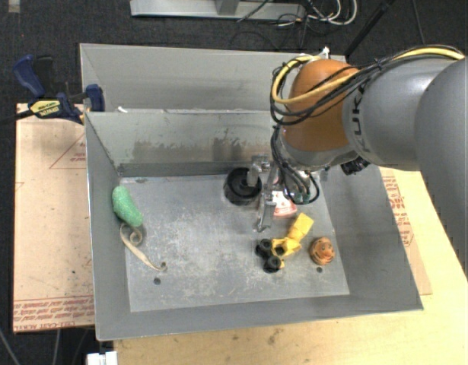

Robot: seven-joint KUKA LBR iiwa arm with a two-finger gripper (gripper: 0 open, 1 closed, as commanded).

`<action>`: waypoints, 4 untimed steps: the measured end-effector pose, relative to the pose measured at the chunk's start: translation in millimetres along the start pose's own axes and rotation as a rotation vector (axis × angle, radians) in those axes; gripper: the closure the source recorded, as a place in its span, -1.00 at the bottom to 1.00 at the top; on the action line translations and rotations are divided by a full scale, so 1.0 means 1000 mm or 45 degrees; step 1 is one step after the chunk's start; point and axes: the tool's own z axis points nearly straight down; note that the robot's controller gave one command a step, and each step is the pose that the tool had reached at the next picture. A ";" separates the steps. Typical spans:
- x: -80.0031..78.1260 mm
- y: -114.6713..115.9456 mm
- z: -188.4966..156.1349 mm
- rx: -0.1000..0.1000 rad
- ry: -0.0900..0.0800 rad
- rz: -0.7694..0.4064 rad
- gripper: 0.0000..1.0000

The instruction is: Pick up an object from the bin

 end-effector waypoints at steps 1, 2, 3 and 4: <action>-0.006 0.005 0.027 0.006 -0.008 -0.058 1.00; -0.006 0.005 0.027 0.006 -0.009 -0.058 1.00; -0.014 0.012 0.017 0.008 0.001 -0.073 1.00; -0.007 0.016 0.012 0.007 0.001 -0.085 1.00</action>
Offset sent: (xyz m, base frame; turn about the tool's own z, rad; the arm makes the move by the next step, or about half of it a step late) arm 0.0000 0.0000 0.0000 0.0000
